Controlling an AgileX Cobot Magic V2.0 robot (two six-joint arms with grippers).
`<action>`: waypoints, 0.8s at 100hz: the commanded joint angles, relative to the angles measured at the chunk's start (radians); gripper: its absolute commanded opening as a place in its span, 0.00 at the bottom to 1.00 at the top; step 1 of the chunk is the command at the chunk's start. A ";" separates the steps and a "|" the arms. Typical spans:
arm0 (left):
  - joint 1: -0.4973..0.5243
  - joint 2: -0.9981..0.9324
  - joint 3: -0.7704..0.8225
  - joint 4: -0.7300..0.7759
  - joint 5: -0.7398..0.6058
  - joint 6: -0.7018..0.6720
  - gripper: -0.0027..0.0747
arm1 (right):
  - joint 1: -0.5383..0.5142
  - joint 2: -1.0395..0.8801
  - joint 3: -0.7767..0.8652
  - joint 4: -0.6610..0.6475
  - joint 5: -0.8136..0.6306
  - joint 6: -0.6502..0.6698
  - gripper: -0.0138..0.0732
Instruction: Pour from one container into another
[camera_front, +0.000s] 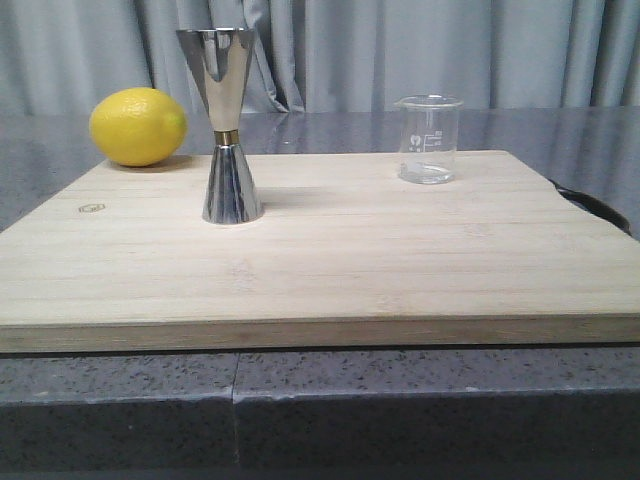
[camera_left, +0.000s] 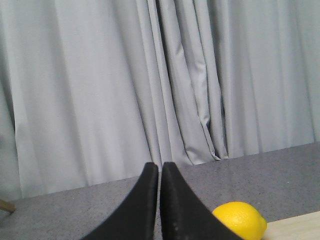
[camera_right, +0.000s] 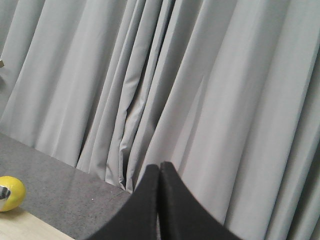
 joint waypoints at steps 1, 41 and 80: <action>0.005 0.006 -0.025 0.017 -0.010 -0.002 0.01 | -0.006 0.021 -0.024 0.028 -0.035 -0.008 0.07; 0.005 0.006 -0.025 0.017 -0.017 -0.002 0.01 | -0.006 0.021 -0.024 0.203 -0.206 0.136 0.07; 0.005 0.006 -0.025 0.017 -0.017 -0.002 0.01 | -0.006 0.021 -0.026 0.187 -0.263 0.386 0.07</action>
